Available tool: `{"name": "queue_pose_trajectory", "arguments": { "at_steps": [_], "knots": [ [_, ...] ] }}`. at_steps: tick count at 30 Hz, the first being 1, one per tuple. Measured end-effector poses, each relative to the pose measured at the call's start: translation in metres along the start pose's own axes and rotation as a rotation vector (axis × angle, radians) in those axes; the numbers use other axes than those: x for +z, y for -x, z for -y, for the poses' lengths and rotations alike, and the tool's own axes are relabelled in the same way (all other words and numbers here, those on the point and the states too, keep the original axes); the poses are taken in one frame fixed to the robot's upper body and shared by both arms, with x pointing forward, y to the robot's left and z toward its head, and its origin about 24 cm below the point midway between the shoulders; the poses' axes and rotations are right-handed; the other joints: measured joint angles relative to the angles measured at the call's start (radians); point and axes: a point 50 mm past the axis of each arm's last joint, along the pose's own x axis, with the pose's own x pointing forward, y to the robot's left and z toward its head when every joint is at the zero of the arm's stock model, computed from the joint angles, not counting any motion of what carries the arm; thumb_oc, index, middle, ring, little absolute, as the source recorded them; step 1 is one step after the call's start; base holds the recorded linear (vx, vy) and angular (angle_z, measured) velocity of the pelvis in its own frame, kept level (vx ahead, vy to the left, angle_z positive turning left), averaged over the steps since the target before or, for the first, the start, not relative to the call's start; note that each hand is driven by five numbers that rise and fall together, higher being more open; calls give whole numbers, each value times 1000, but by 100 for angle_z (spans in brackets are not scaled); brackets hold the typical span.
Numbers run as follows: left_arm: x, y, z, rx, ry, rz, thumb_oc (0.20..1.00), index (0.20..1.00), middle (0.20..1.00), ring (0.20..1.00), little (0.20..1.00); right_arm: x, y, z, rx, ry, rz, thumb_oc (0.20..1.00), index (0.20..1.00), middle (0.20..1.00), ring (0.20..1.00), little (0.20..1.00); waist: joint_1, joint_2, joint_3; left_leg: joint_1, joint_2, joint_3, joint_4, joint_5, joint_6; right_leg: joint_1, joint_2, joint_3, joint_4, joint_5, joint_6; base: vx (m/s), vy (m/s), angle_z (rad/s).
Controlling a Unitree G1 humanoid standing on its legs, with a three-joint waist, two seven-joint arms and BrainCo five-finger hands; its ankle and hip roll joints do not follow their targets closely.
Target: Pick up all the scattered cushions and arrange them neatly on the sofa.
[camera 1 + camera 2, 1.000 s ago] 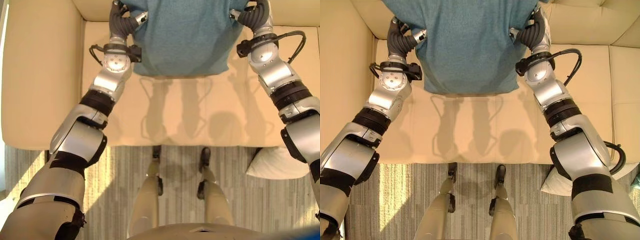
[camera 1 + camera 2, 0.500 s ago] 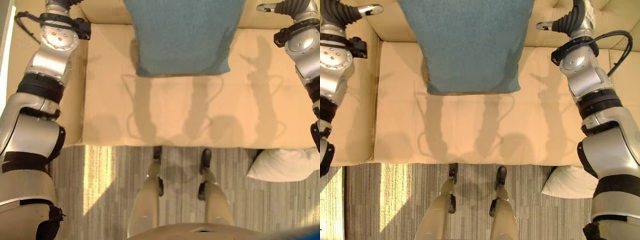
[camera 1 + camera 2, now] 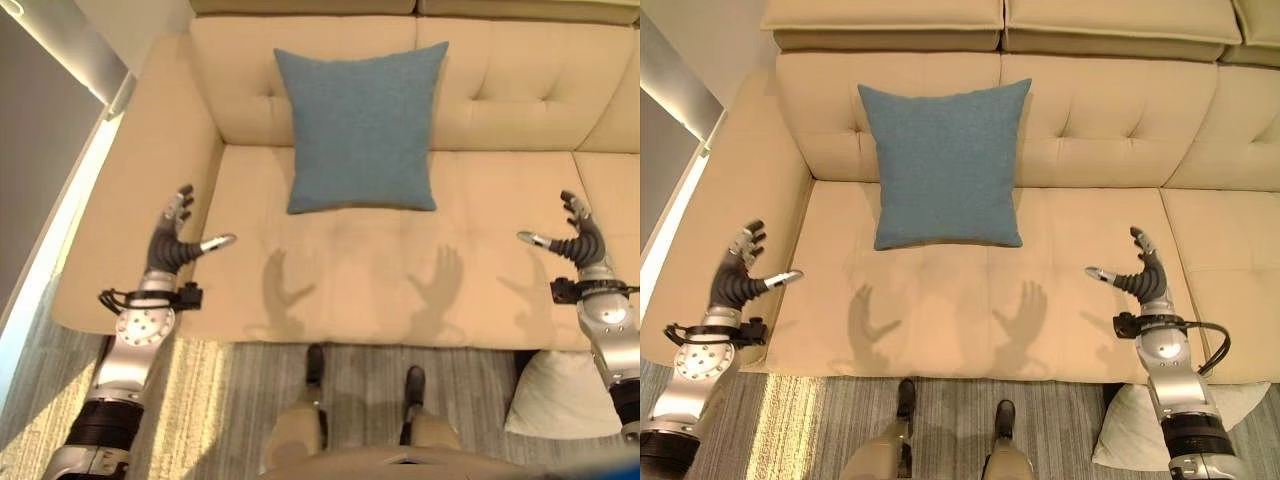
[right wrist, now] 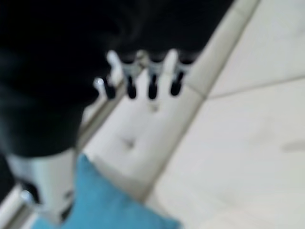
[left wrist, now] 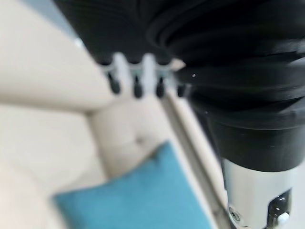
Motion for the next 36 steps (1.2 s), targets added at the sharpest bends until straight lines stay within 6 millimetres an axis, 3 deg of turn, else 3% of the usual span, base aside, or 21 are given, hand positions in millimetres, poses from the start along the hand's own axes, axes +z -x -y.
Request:
{"name": "queue_pose_trajectory", "arguments": {
  "at_steps": [2, 6, 9, 14, 19, 20, 21, 22, 23, 24, 25, 26, 27, 28, 29, 30, 31, 33, 35, 36],
  "knots": [
    [-75, 44, 6, -46, -55, -359, 1000, 1000, 1000, 1000, 1000, -43, 21, -16, 106, 95, -177, 1000, 1000, 1000, 1000, 1000, -12, 2, -65, 33, 3, 14, -1, -20, 7, 19, 1, 7, -2, -16, 1, -8, -40, -18],
    [-140, 98, 12, -126, -151, -719, 1000, 1000, 1000, 1000, 1000, -81, 42, -37, 220, 173, -351, 1000, 1000, 1000, 1000, 1000, -32, 3, -78, 70, 21, 36, -1, -16, 13, 42, 17, 29, -2, -13, -5, -6, -27, -17],
    [-146, 102, 16, -160, -179, -759, 1000, 1000, 1000, 1000, 1000, -92, 50, -46, 293, 231, -397, 1000, 1000, 1000, 1000, 1000, -30, 5, -78, 87, 28, 48, -1, -19, 13, 51, 24, 50, -7, -5, -13, -4, -44, -21],
    [-162, 108, 16, -146, -218, -887, 1000, 1000, 1000, 1000, 1000, -128, 76, -59, 372, 264, -590, 1000, 1000, 1000, 1000, 1000, -33, 19, -99, 133, 44, 74, -5, -36, 8, 92, 38, 76, -23, 5, -13, -25, -88, -20],
    [-162, 106, 22, -184, -257, -885, 1000, 1000, 1000, 1000, 1000, -149, 99, -57, 396, 285, -723, 1000, 1000, 1000, 1000, 1000, -57, 32, -96, 156, 57, 73, 1, -27, 15, 101, 55, 82, -25, 4, -21, -63, -30, -5],
    [-162, 104, 25, -197, -261, -880, 1000, 1000, 1000, 1000, 1000, -150, 101, -59, 404, 289, -737, 1000, 1000, 1000, 1000, 1000, -54, 24, -92, 158, 50, 69, 10, -23, 4, 93, 58, 100, -19, 0, -29, -106, 3, -44],
    [-160, 100, 29, -211, -264, -865, 1000, 1000, 1000, 1000, 1000, -150, 100, -65, 414, 279, -746, 1000, 1000, 1000, 1000, 1000, -33, 17, -79, 148, 49, 17, 57, -34, -7, 75, 54, 139, 5, -5, -50, -94, 26, -87],
    [-159, 99, 38, -239, -261, -857, 1000, 1000, 1000, 1000, 1000, -146, 93, -67, 418, 284, -727, 1000, 1000, 1000, 1000, 1000, -23, 8, -70, 145, 46, -73, 77, -43, -12, 61, 49, 168, 3, 5, -50, -156, 98, -97],
    [-156, 95, 56, -267, -231, -837, 1000, 1000, 1000, 1000, 1000, -149, 94, -61, 402, 300, -740, 1000, 1000, 1000, 1000, 1000, -30, 28, -59, 139, 20, -165, 110, -123, -22, 49, 45, 186, 2, 17, -49, -198, 224, -97],
    [-152, 88, 66, -289, -224, -814, 1000, 1000, 1000, 1000, 1000, -149, 95, -67, 423, 304, -751, 1000, 1000, 1000, 1000, 1000, -34, 10, -54, 118, -41, -215, 141, -157, 1, 0, 15, 235, 21, 38, -34, -306, 343, -135],
    [-147, 77, 68, -296, -234, -790, 1000, 1000, 1000, 1000, 1000, -145, 93, -81, 444, 281, -742, 1000, 1000, 1000, 1000, 1000, -46, -30, -29, 108, -113, -229, 174, -184, 52, -57, -17, 317, 39, 93, -5, -328, 334, -181],
    [-144, 72, 69, -296, -233, -773, 1000, 1000, 1000, 1000, 1000, -144, 97, -90, 458, 261, -746, 1000, 1000, 1000, 1000, 1000, -60, -54, -15, 96, -158, -215, 211, -197, 81, -91, -27, 342, 32, 149, -8, -317, 244, -243],
    [-141, 67, 70, -297, -234, -755, 1000, 1000, 1000, 1000, 1000, -141, 95, -97, 460, 241, -741, 1000, 1000, 1000, 1000, 1000, -59, -60, -4, 69, -179, -189, 240, -209, 109, -137, -26, 369, 13, 234, 16, -313, 177, -276],
    [-137, 58, 65, -284, -246, -741, 1000, 1000, 1000, 1000, 1000, -140, 98, -104, 479, 237, -761, 1000, 1000, 1000, 1000, 1000, -76, -84, 15, 39, -185, -65, 230, -203, 150, -201, -26, 343, 7, 222, 80, -304, 152, -264],
    [-130, 46, 65, -277, -246, -705, 1000, 1000, 1000, 1000, 1000, -146, 107, -103, 475, 226, -808, 1000, 1000, 1000, 1000, 1000, -96, -70, 30, 11, -170, -10, 245, -175, 158, -226, -12, 219, 74, 153, 57, -291, 182, -253],
    [-117, 28, 63, -272, -263, -642, 1000, 1000, 1000, 1000, 1000, -147, 108, -102, 458, 198, -830, 1000, 1000, 1000, 1000, 1000, -84, -20, 88, -7, -125, 53, 248, -166, 179, -249, -25, 45, 192, 42, 37, -217, 119, -171],
    [-116, 28, 62, -266, -255, -638, 1000, 1000, 1000, 1000, 1000, -147, 106, -99, 444, 192, -831, 1000, 1000, 1000, 1000, 1000, -78, 16, 104, 17, -104, 87, 208, -137, 195, -231, -36, -14, 299, -15, 29, -178, 81, -132],
    [-128, 43, 52, -237, -244, -688, 1000, 1000, 1000, 1000, 1000, -147, 110, -103, 462, 189, -834, 1000, 1000, 1000, 1000, 1000, -52, 50, 89, 54, -63, 126, 150, -95, 198, -165, -33, -61, 552, -143, -41, -140, -25, -79],
    [-139, 61, 43, -229, -260, -749, 1000, 1000, 1000, 1000, 1000, -144, 106, -105, 458, 181, -812, 1000, 1000, 1000, 1000, 1000, 3, 60, 51, 47, -20, 165, 111, -67, 193, -76, -3, -66, 594, -246, -32, -98, -96, -92],
    [-141, 64, 38, -224, -269, -761, 1000, 1000, 1000, 1000, 1000, -142, 104, -107, 463, 180, -800, 1000, 1000, 1000, 1000, 1000, 14, 46, 43, 40, -8, 181, 109, -57, 191, -23, -12, -85, 568, -282, -22, -47, -129, -74]
  ]
}}
